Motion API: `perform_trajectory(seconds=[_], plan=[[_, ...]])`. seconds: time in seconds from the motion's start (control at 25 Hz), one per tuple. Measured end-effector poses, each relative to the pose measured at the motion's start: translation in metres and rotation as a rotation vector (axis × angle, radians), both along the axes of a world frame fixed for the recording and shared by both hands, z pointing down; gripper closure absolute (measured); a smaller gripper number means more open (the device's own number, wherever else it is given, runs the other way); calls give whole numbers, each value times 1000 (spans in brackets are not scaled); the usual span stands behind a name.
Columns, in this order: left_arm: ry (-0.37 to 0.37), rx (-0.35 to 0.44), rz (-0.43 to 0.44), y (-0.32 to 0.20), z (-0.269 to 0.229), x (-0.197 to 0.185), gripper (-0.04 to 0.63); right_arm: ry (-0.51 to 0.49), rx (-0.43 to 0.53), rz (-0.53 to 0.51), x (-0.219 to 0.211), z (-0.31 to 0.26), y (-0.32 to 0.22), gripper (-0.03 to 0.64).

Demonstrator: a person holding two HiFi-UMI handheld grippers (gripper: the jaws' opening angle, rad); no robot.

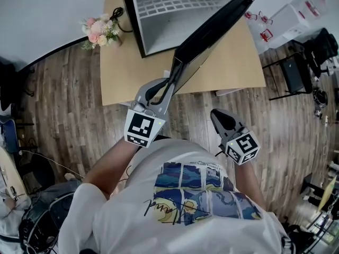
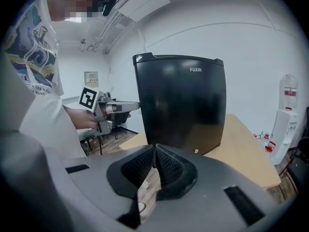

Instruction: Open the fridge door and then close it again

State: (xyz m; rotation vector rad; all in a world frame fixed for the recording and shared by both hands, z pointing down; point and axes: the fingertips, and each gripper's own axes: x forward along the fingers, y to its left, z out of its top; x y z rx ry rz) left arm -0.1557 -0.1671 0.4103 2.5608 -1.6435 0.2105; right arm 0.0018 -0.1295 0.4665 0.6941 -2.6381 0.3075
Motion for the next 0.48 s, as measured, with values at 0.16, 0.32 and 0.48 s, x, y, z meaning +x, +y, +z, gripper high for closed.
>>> perform_trajectory(seconds=[0.16, 0.32, 0.48], plan=[[16, 2, 11, -6, 1, -15, 554, 1, 1, 7, -15, -2, 1, 594], [31, -3, 9, -17, 1, -34, 554, 6, 3, 33, -26, -3, -1, 594], [30, -13, 10, -28, 1, -50, 555, 4, -9, 64, -32, -1, -1, 594]])
